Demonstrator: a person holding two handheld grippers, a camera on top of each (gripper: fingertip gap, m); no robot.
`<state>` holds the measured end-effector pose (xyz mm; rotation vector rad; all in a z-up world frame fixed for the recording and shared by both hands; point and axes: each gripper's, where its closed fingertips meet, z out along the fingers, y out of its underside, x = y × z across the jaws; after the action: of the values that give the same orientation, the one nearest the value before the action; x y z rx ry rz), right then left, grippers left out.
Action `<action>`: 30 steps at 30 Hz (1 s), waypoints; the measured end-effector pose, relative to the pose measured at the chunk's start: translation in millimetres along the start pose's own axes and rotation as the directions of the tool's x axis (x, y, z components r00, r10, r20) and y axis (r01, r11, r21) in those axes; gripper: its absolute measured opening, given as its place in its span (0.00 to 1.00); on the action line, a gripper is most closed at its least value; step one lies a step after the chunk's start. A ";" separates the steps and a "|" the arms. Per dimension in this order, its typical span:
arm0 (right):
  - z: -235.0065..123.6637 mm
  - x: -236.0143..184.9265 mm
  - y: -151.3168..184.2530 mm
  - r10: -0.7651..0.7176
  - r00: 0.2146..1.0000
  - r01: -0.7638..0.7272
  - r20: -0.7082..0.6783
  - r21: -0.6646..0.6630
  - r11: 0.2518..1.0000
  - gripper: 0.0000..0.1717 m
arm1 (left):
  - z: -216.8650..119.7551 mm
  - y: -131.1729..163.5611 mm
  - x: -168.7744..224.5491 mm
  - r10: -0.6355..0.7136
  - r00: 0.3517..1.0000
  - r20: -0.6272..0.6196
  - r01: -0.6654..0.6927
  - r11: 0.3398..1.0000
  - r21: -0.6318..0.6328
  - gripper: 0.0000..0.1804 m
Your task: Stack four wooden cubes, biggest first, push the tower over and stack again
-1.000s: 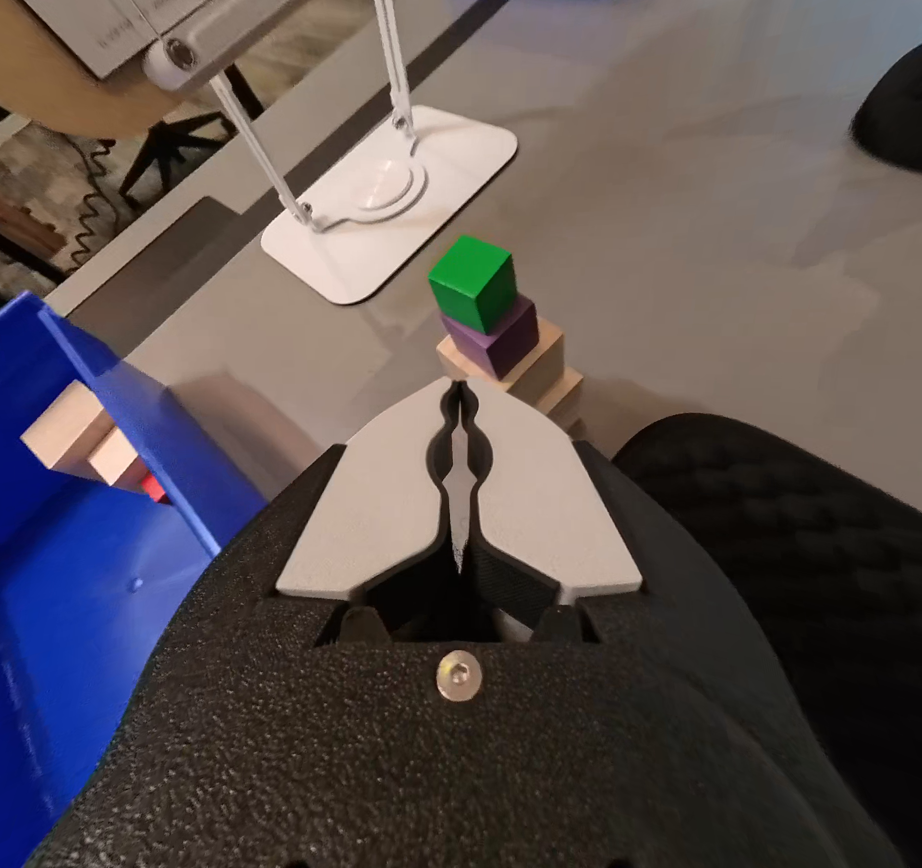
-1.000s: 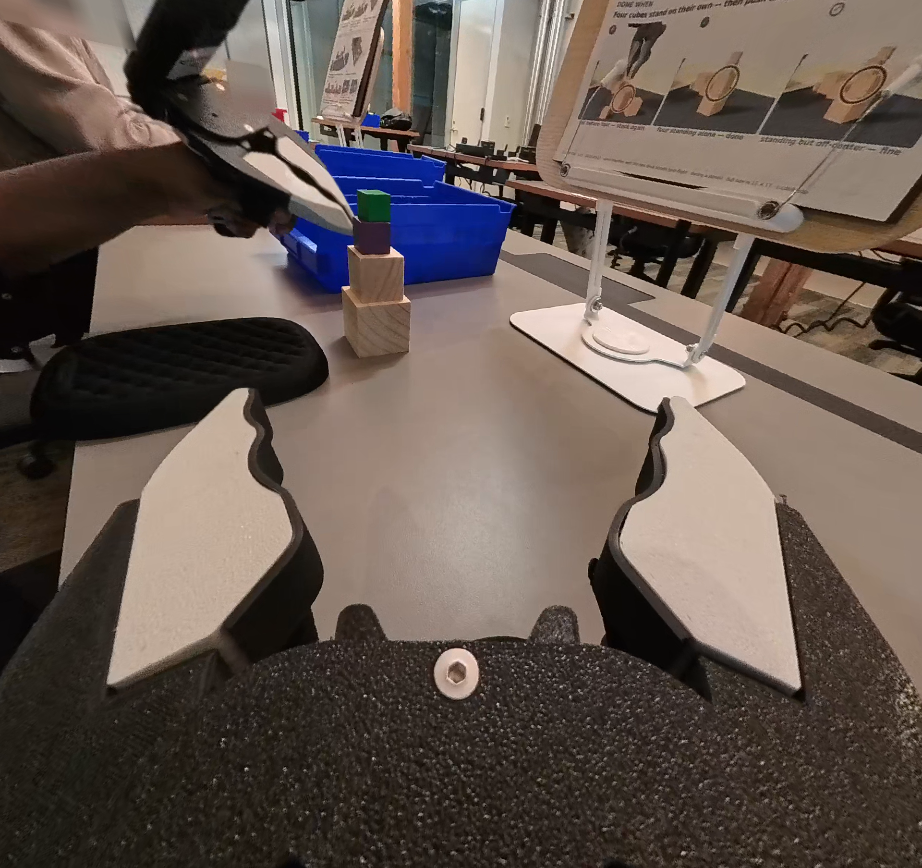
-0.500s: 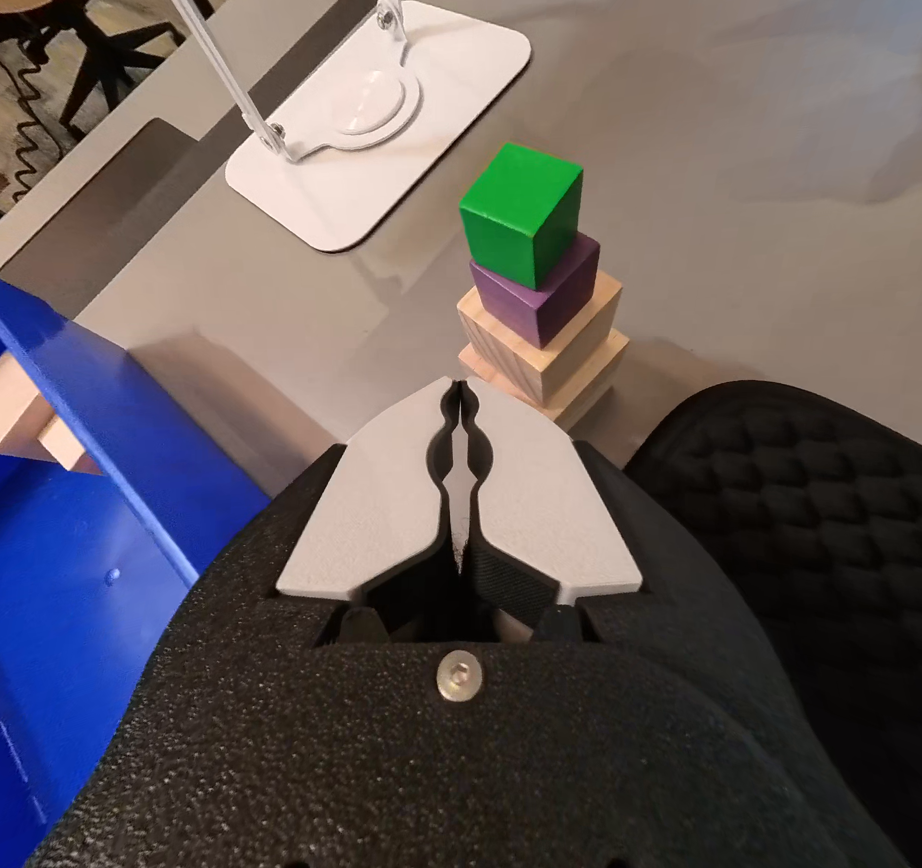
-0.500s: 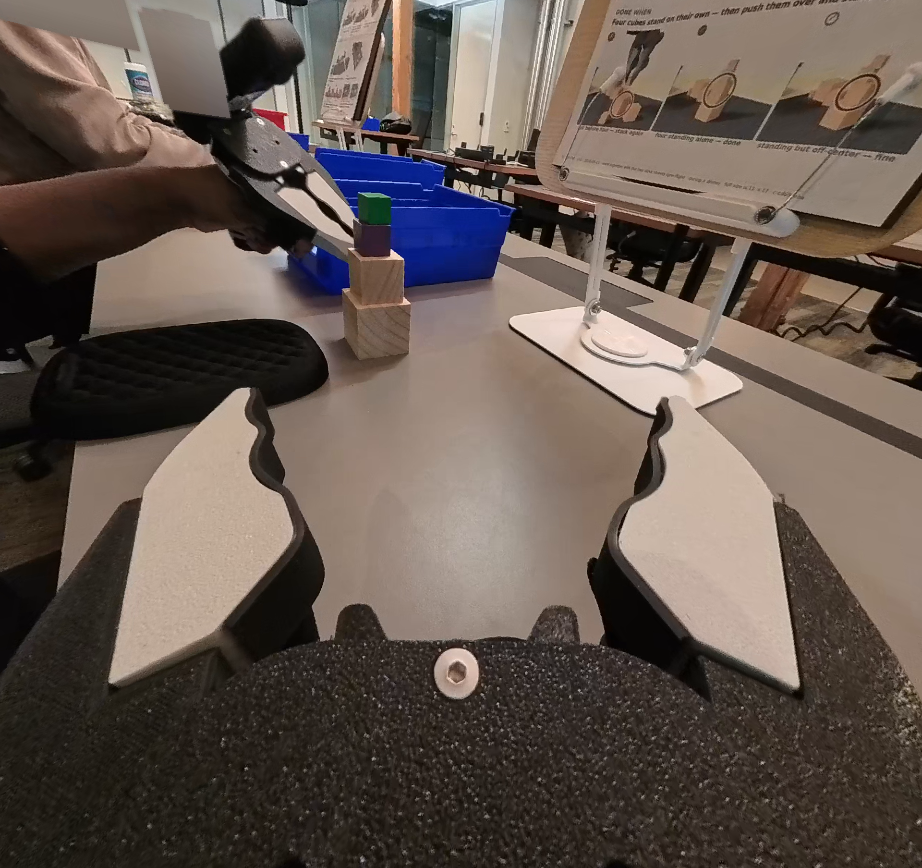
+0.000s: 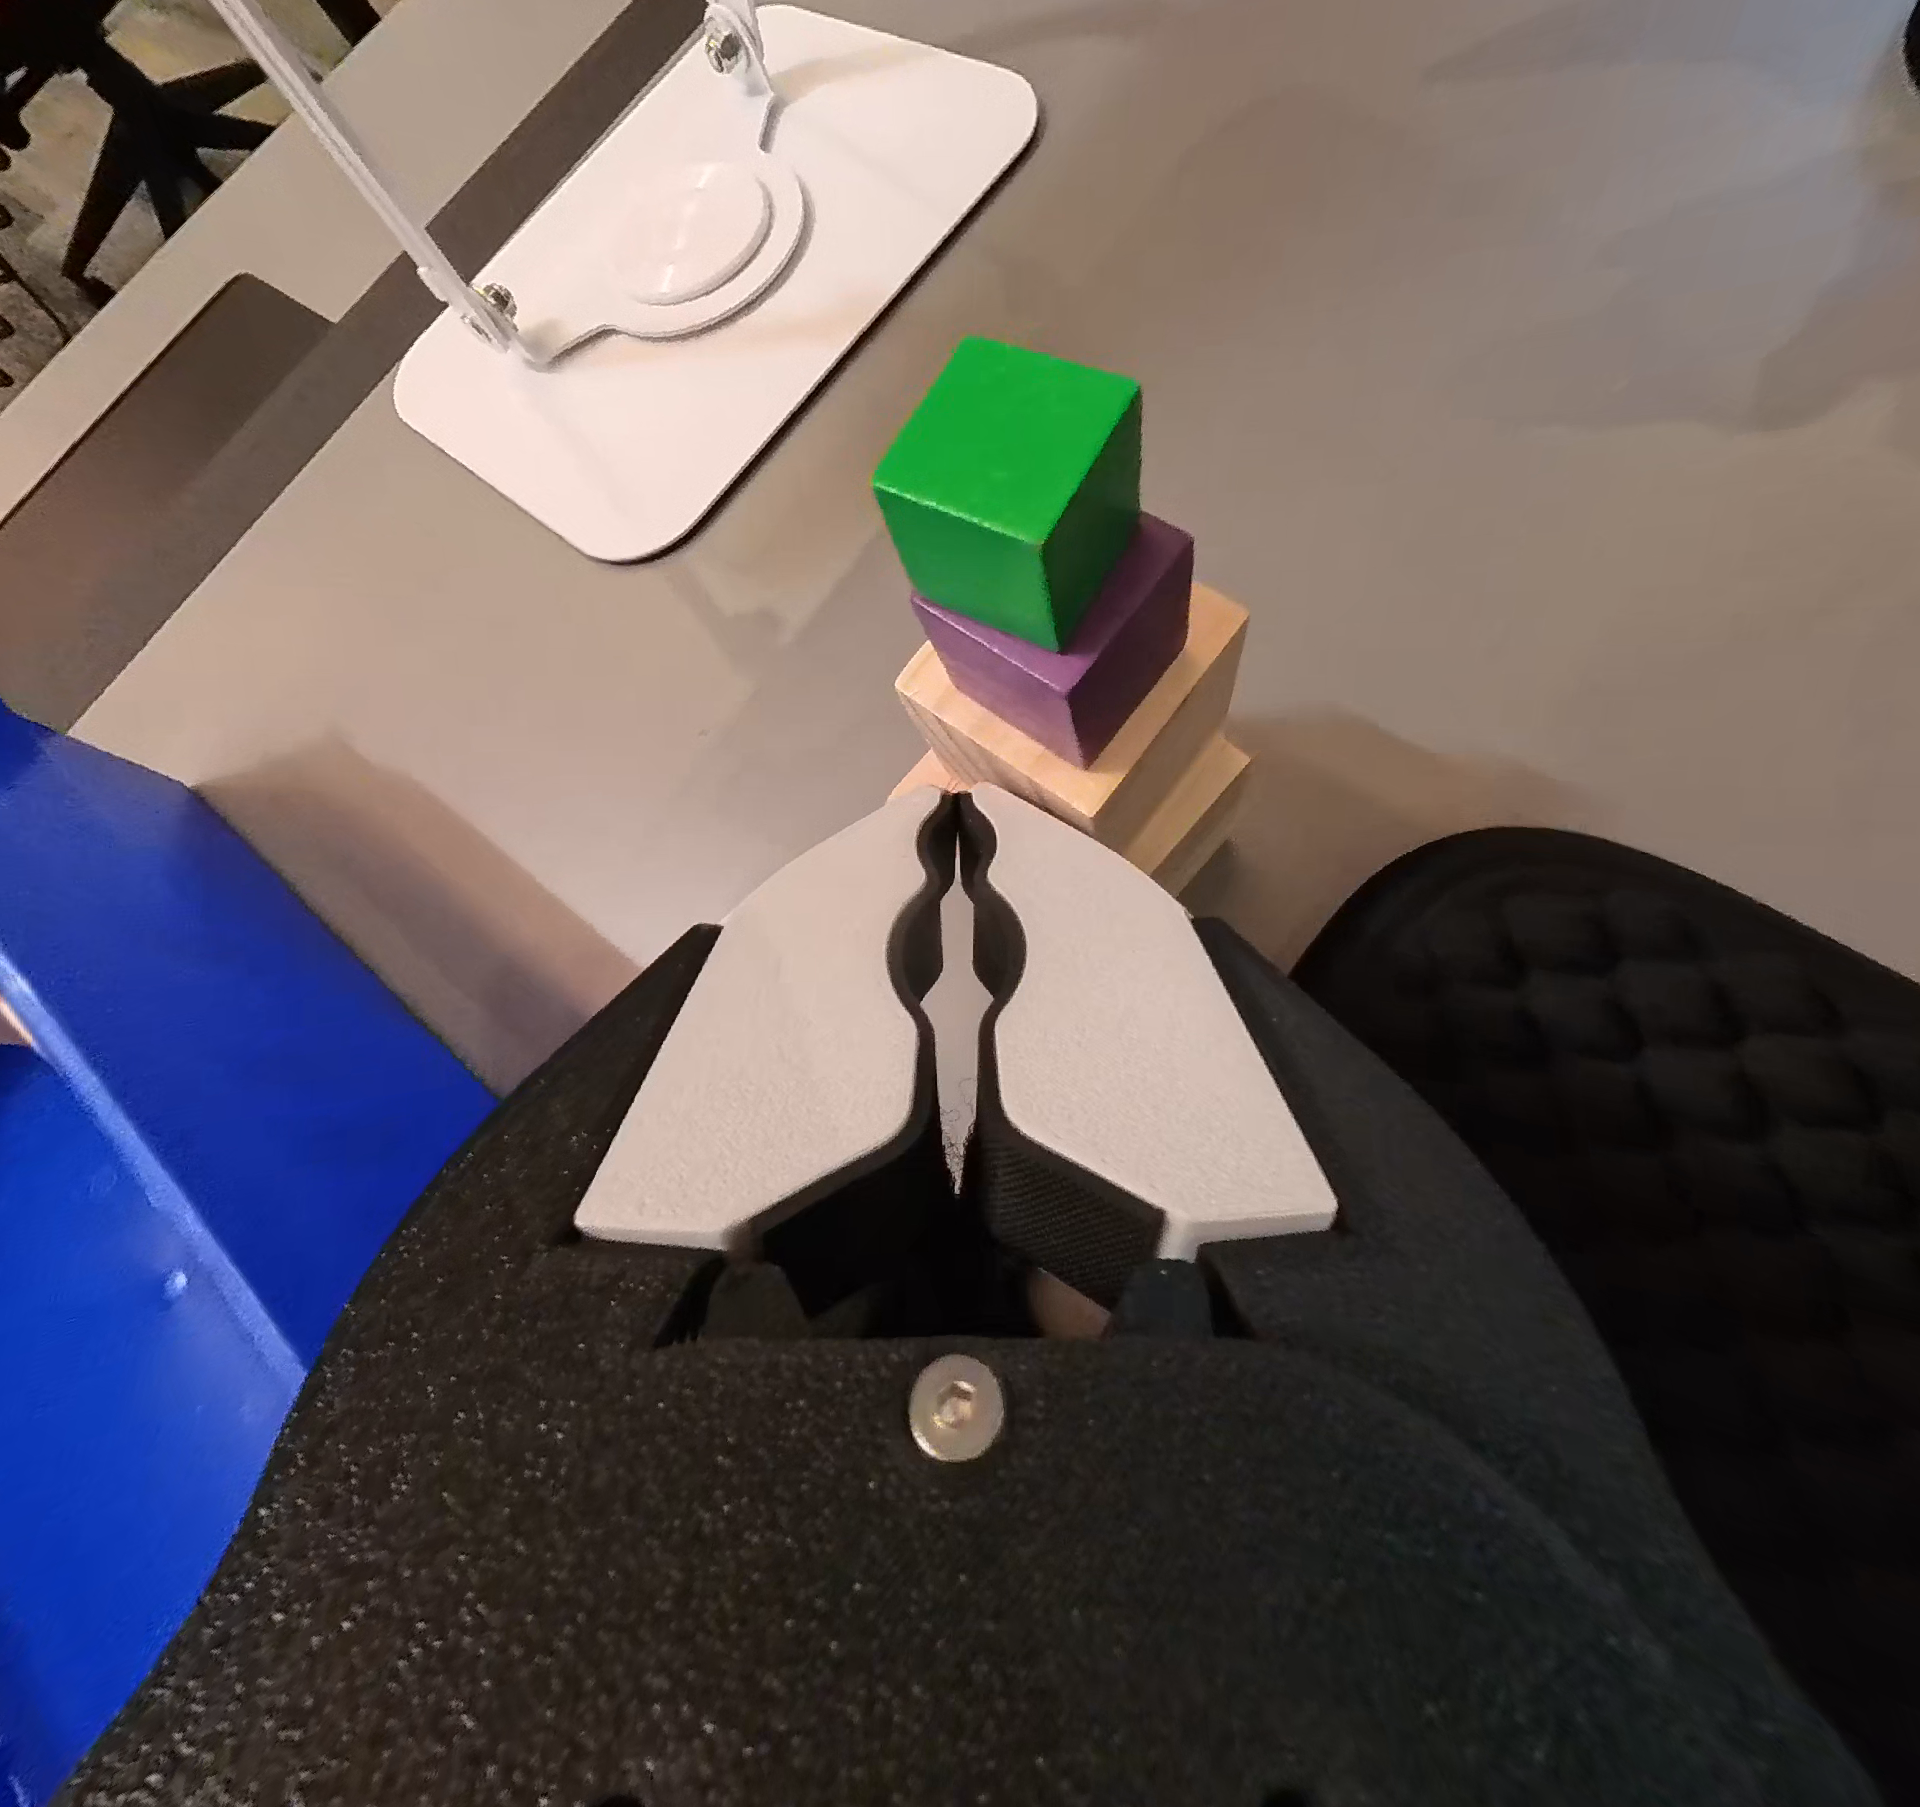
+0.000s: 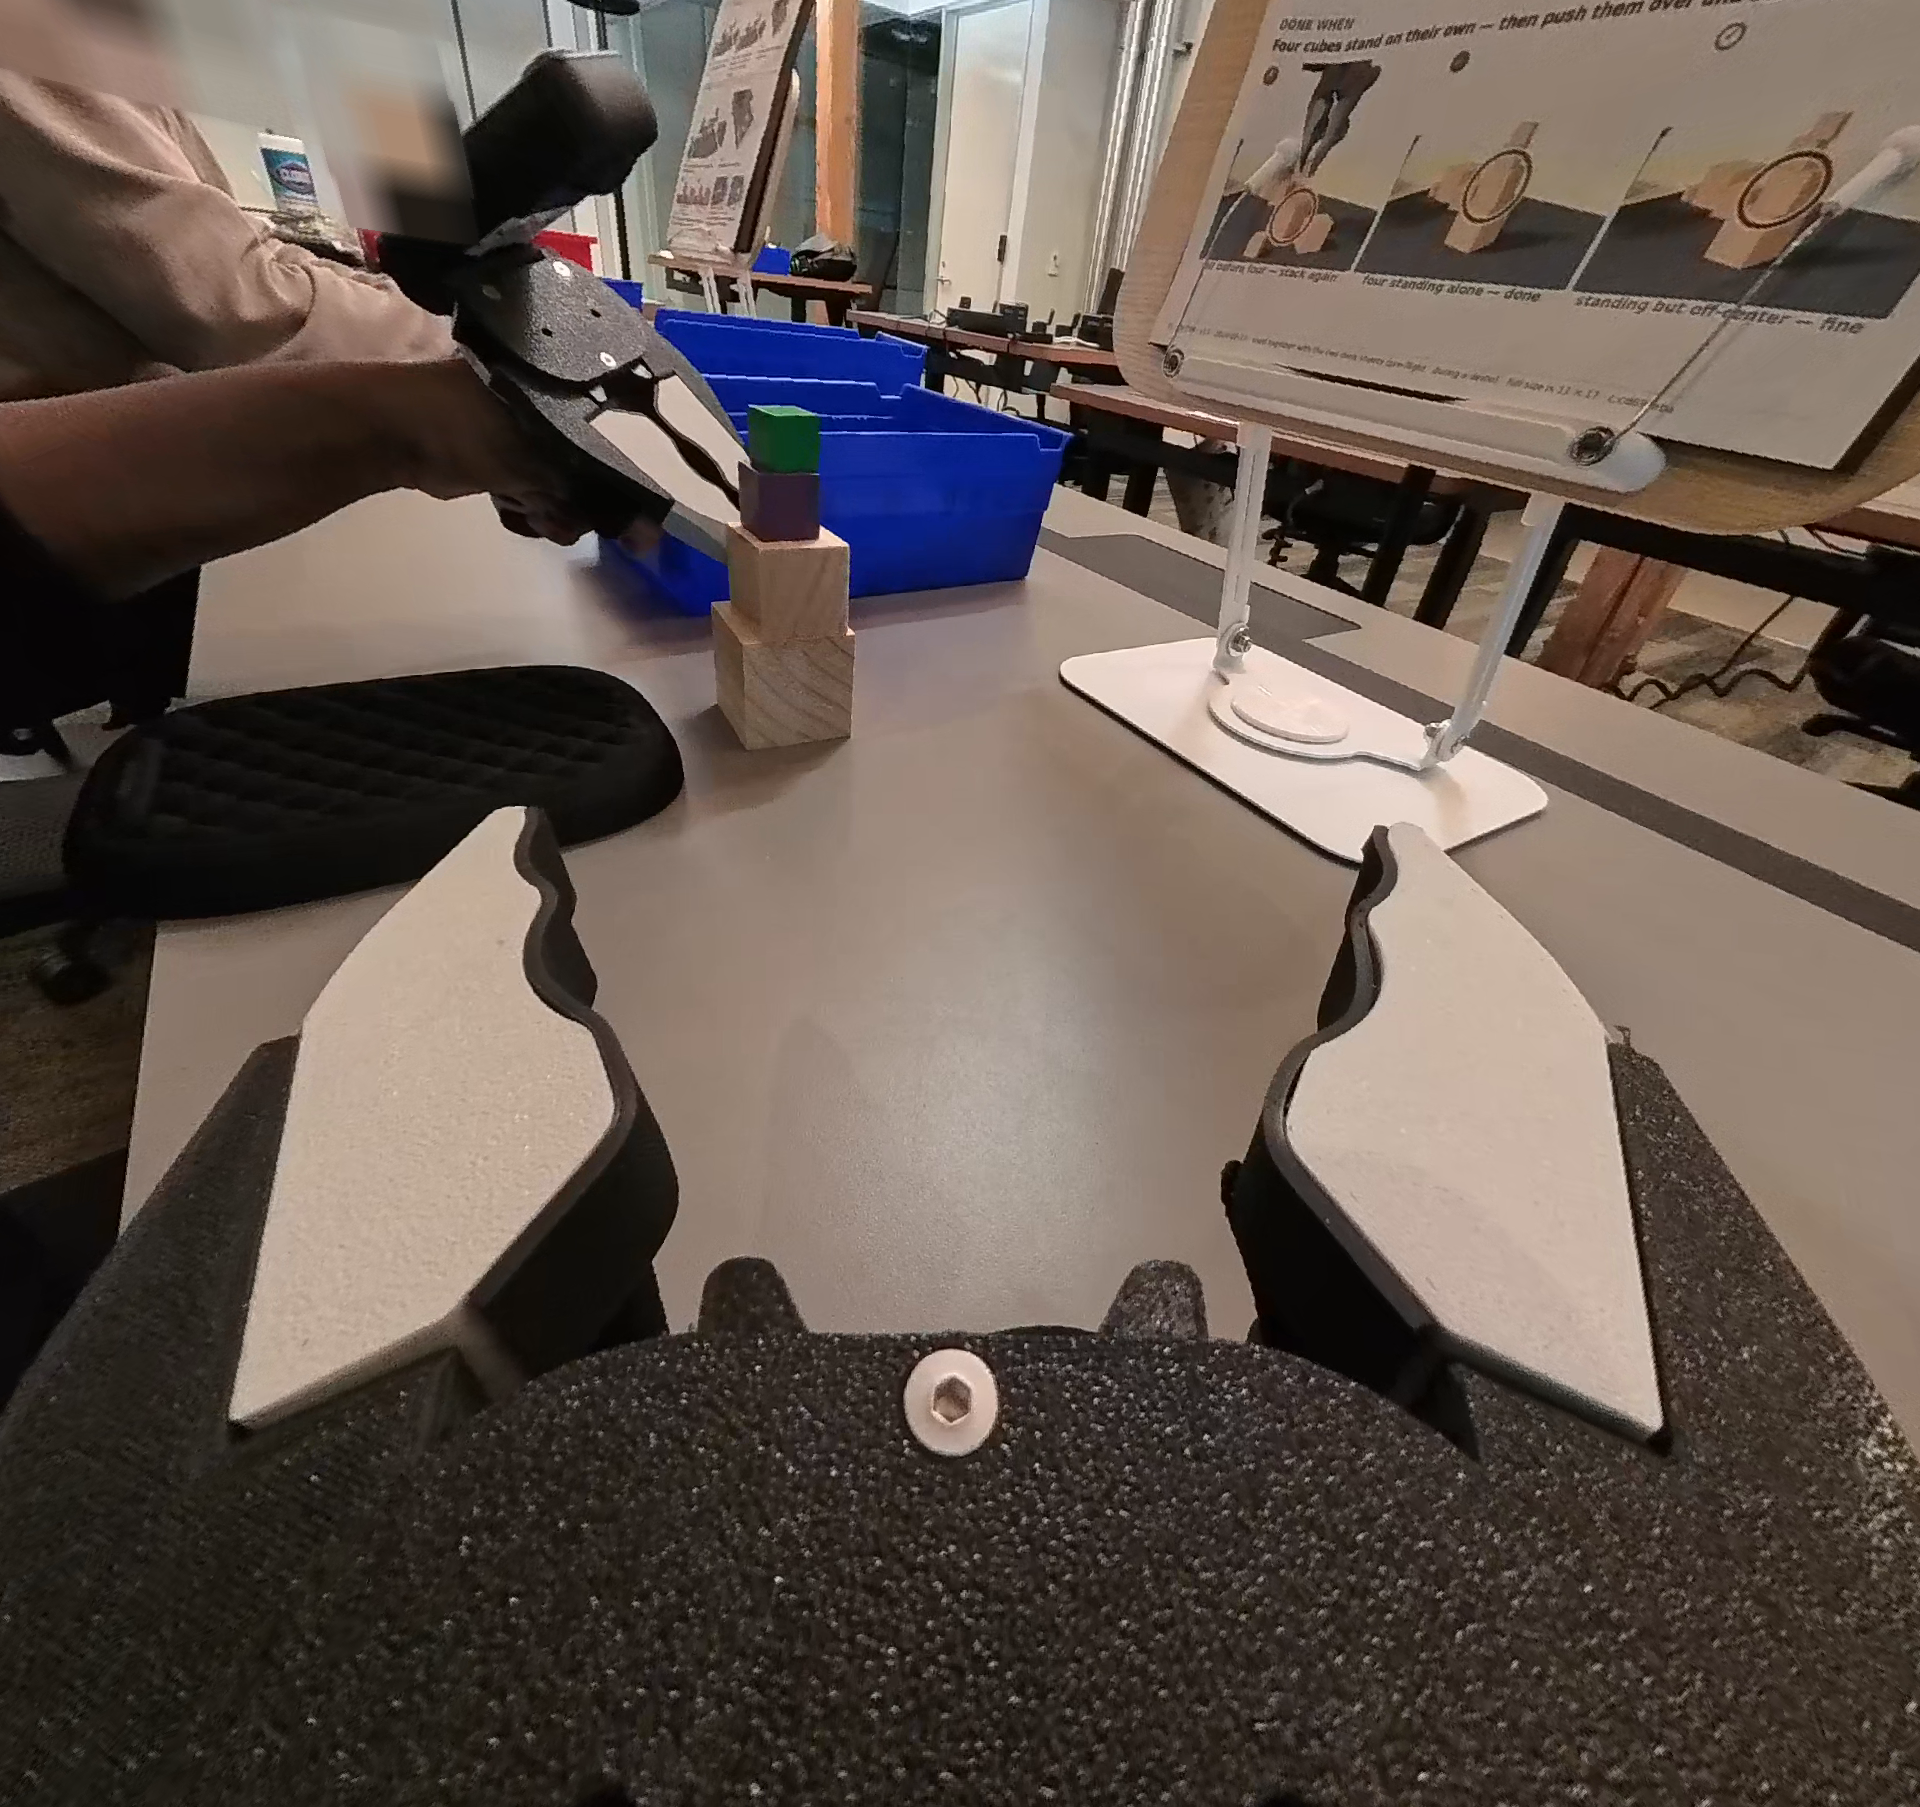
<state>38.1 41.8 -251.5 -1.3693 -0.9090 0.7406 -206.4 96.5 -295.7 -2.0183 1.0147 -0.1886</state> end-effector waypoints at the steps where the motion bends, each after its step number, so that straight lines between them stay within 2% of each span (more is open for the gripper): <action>1: 0.1 0.1 0.1 0.000 1.000 0.000 0.000 -0.001 1.000 0.79 | 0.2 -1.0 0.6 0.002 1.000 -0.001 -0.002 1.000 0.001 0.00; 23: 0.0 0.0 -0.3 -0.005 1.000 0.005 -0.002 0.003 1.000 0.79 | 9.2 -20.2 23.4 0.061 0.997 -0.056 -0.062 0.998 0.000 0.00; 30: -0.1 0.7 -0.4 0.004 1.000 -0.004 -0.001 0.005 1.000 0.79 | 6.9 -27.5 30.0 0.059 0.995 -0.079 -0.056 0.998 0.042 0.00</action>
<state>38.5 42.3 -251.0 -1.3674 -0.9034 0.7443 -167.1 87.8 -286.3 -1.9564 1.1091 -0.2583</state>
